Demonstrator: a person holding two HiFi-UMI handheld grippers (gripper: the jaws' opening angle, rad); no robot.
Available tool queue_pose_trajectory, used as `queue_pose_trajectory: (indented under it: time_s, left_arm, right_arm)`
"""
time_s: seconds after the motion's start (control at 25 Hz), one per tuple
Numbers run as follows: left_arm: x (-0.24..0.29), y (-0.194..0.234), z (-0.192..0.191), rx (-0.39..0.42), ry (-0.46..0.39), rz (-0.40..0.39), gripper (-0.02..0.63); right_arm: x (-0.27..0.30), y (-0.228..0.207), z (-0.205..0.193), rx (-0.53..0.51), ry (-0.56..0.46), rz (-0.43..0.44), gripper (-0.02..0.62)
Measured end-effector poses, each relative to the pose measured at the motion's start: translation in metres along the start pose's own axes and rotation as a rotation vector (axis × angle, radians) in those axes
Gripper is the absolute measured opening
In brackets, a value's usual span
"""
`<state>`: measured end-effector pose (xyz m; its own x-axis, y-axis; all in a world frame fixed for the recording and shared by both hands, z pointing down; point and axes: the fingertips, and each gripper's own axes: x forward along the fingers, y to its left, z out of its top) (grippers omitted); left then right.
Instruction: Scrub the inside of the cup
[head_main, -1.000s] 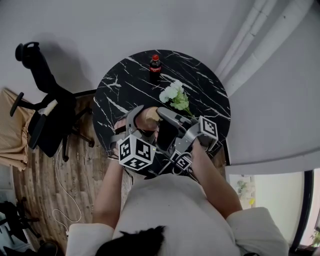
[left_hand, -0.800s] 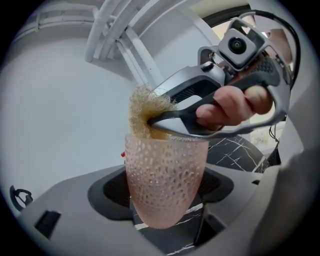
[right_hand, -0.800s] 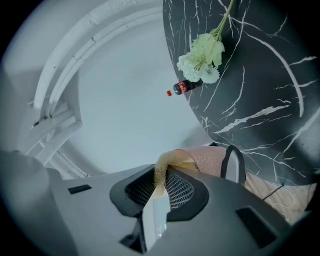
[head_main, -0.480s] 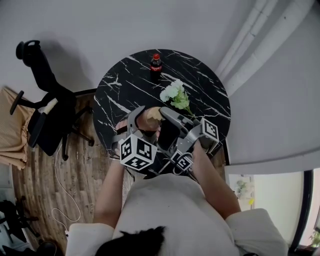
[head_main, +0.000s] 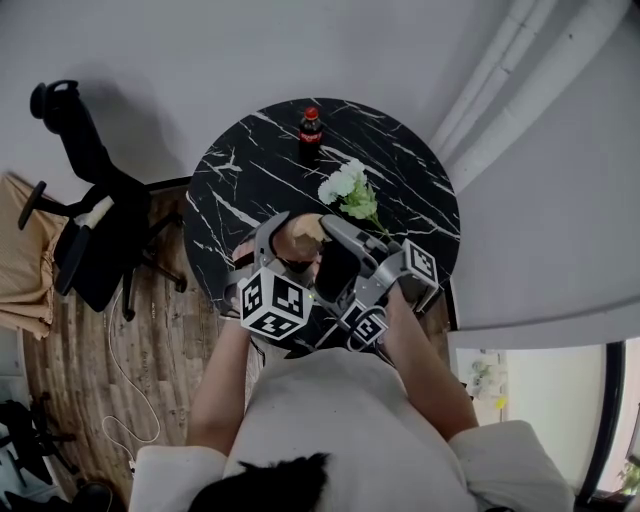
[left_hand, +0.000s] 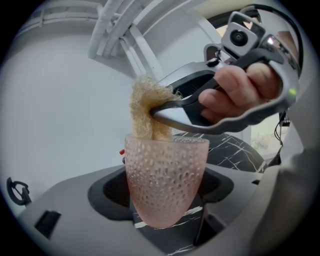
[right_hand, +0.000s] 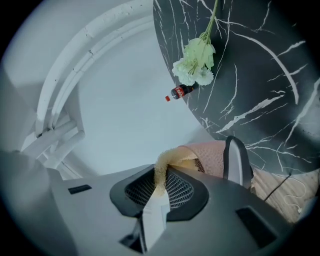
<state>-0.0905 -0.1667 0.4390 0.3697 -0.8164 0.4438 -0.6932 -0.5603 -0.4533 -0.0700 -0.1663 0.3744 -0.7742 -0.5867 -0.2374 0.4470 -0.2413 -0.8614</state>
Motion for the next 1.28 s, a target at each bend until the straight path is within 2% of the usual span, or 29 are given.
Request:
queue_pose_trajectory:
  time_s: [0.36, 0.76, 0.96, 1.28]
  left_arm:
    - [0.002, -0.001, -0.006, -0.090, -0.003, -0.015, 0.371]
    - [0.003, -0.003, -0.013, -0.097, 0.015, -0.009, 0.371]
    - [0.002, -0.008, -0.015, -0.099, 0.025, -0.017, 0.371]
    - [0.003, -0.015, -0.020, -0.142, 0.021, -0.031, 0.371]
  right_arm:
    - [0.001, 0.003, -0.003, 0.018, 0.013, -0.009, 0.058]
    - [-0.002, 0.008, -0.009, 0.025, 0.042, -0.008, 0.058]
    - [-0.001, 0.024, -0.009, -0.006, 0.046, 0.025, 0.058]
    - [-0.008, 0.027, -0.004, -0.038, 0.035, 0.021, 0.058]
